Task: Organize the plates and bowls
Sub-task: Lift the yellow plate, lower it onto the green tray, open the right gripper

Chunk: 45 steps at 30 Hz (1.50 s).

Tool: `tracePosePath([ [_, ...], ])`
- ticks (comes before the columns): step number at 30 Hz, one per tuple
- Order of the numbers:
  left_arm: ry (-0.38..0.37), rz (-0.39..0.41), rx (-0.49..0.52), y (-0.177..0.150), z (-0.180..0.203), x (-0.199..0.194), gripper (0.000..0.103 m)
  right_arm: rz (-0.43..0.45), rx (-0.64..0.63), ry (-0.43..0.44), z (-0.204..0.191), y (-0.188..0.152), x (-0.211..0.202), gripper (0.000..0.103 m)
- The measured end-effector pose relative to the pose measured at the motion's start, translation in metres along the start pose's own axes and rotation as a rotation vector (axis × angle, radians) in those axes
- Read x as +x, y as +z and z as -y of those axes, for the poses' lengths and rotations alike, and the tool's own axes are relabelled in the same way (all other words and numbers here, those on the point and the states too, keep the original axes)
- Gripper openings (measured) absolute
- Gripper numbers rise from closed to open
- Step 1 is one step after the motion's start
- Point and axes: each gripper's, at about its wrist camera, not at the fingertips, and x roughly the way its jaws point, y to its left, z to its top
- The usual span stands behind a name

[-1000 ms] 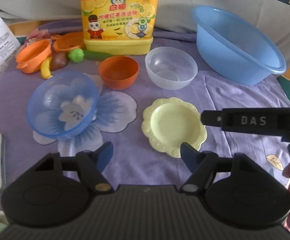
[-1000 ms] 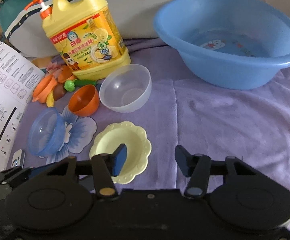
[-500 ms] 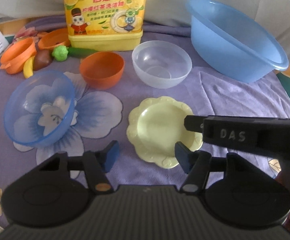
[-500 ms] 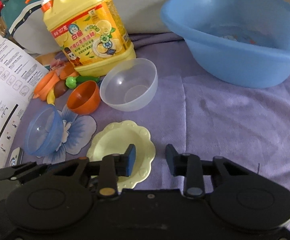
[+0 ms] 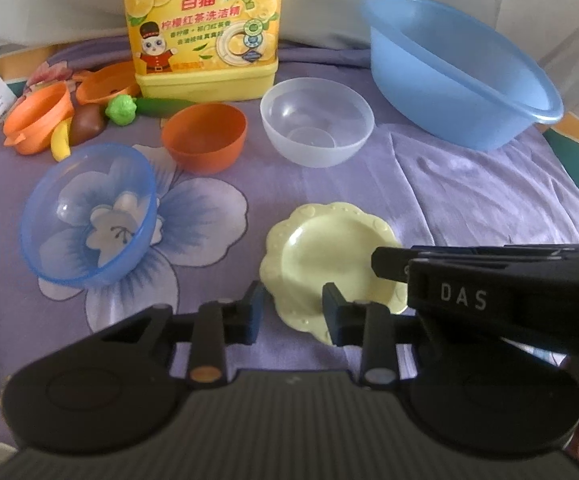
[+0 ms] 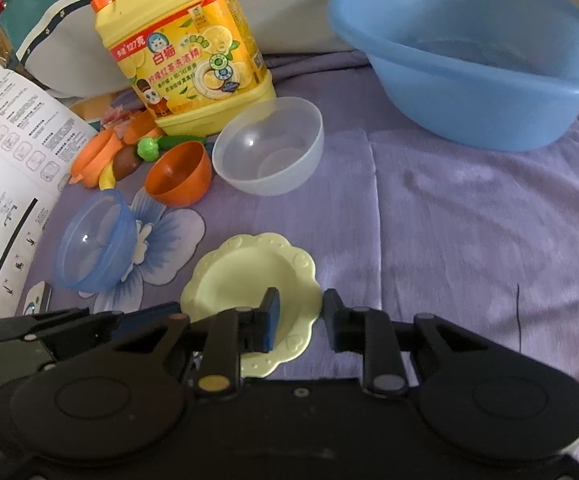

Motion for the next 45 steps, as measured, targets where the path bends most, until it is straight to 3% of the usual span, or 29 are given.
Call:
tracePosePath([
  [13,-0.021,0.006,0.045,-0.026,-0.011,-0.062,0.031,-0.001,0.001,0.023,-0.027,-0.032,-0.063,0.024],
  [25,0.010,0.038,0.015,-0.069,-0.064,-0.138,0.031,-0.026,-0.061,0.079,-0.105,-0.064,-0.097,0.024],
  [34,0.052,0.030,-0.029,-0.107,-0.119,-0.179,0.031,-0.093,-0.145,0.138,-0.176,-0.091,-0.095,0.024],
  [45,0.059,-0.027,-0.079,-0.153,-0.161,-0.183,0.031,-0.194,-0.227,0.151,-0.222,-0.127,-0.072,0.024],
])
